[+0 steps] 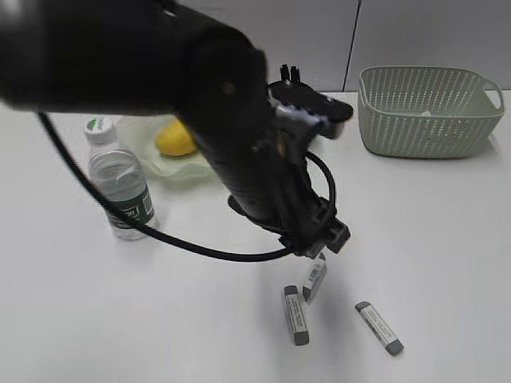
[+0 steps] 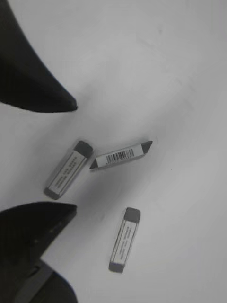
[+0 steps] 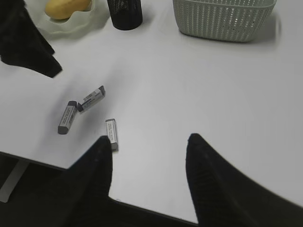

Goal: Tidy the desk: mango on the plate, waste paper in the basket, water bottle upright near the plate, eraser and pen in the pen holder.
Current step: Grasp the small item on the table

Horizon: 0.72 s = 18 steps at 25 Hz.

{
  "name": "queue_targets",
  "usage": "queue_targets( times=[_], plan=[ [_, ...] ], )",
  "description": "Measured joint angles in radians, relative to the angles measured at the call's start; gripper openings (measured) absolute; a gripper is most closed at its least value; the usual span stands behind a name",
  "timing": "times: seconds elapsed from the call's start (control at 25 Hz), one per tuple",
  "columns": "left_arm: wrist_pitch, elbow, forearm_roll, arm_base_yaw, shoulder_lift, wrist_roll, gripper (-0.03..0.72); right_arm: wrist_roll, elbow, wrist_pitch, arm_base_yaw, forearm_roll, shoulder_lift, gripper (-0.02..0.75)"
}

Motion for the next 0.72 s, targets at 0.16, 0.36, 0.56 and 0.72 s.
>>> queue_targets(
  times=[0.16,0.36,0.56,0.72],
  plan=[
    [0.054,-0.129,0.002,-0.003,0.173,-0.005,0.464,0.0,0.0,0.0,0.0,0.0,0.0,0.403],
    [0.049,-0.199,0.004,-0.003,0.263,-0.006,0.463,0.0,0.0,0.0,0.0,0.0,0.0,0.403],
    [0.018,-0.21,0.008,-0.003,0.322,-0.008,0.39,0.0,0.0,0.0,0.0,0.0,0.0,0.403],
    [-0.024,-0.21,0.012,-0.003,0.348,-0.008,0.223,0.0,0.0,0.0,0.0,0.0,0.0,0.403]
  ],
)
